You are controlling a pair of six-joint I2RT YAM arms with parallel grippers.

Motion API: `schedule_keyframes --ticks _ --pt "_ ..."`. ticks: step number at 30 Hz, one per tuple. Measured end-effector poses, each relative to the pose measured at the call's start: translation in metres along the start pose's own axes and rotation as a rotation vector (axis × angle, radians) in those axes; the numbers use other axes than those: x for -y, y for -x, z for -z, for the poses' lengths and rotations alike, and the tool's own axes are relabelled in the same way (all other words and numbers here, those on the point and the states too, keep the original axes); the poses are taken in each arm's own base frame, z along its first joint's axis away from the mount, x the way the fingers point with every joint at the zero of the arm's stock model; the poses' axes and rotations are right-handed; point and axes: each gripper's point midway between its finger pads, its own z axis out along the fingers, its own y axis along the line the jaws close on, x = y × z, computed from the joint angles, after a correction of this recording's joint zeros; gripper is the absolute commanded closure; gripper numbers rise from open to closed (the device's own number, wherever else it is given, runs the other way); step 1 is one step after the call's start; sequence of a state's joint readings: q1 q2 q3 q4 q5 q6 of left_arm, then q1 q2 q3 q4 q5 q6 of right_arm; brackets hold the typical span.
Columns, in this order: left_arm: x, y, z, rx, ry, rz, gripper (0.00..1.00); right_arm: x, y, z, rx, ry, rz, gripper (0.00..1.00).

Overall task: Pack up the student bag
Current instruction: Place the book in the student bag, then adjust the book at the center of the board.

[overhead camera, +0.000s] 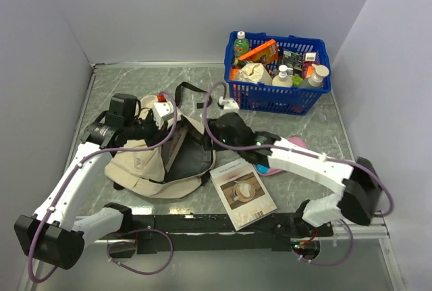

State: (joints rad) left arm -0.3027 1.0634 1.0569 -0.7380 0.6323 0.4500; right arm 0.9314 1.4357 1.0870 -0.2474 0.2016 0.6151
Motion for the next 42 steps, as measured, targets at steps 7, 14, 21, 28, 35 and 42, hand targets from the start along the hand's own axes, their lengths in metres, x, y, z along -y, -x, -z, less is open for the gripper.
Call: schedule_keyframes --ticks 7,14,21,28,35,42 --pt "0.0 0.0 0.0 0.0 0.0 0.003 0.99 0.034 -0.064 0.039 -0.057 -0.094 0.215 0.33" --pt "0.0 0.0 0.0 0.0 0.0 0.011 0.99 0.038 -0.119 0.035 -0.138 -0.16 0.509 0.33" --pt "0.001 0.0 0.0 0.0 0.001 0.019 0.99 0.041 -0.132 0.02 -0.11 -0.218 0.71 0.37" --pt "0.001 0.0 0.0 0.0 0.001 0.023 0.99 0.056 -0.14 -0.004 -0.101 -0.33 0.822 0.53" --pt "0.001 0.0 0.0 0.0 0.0 0.026 0.99 0.055 -0.128 -0.007 -0.036 -0.392 0.84 0.79" --pt "0.001 0.0 0.0 0.0 0.0 0.029 0.99 0.049 -0.1 0.016 0.057 -0.372 0.766 1.0"
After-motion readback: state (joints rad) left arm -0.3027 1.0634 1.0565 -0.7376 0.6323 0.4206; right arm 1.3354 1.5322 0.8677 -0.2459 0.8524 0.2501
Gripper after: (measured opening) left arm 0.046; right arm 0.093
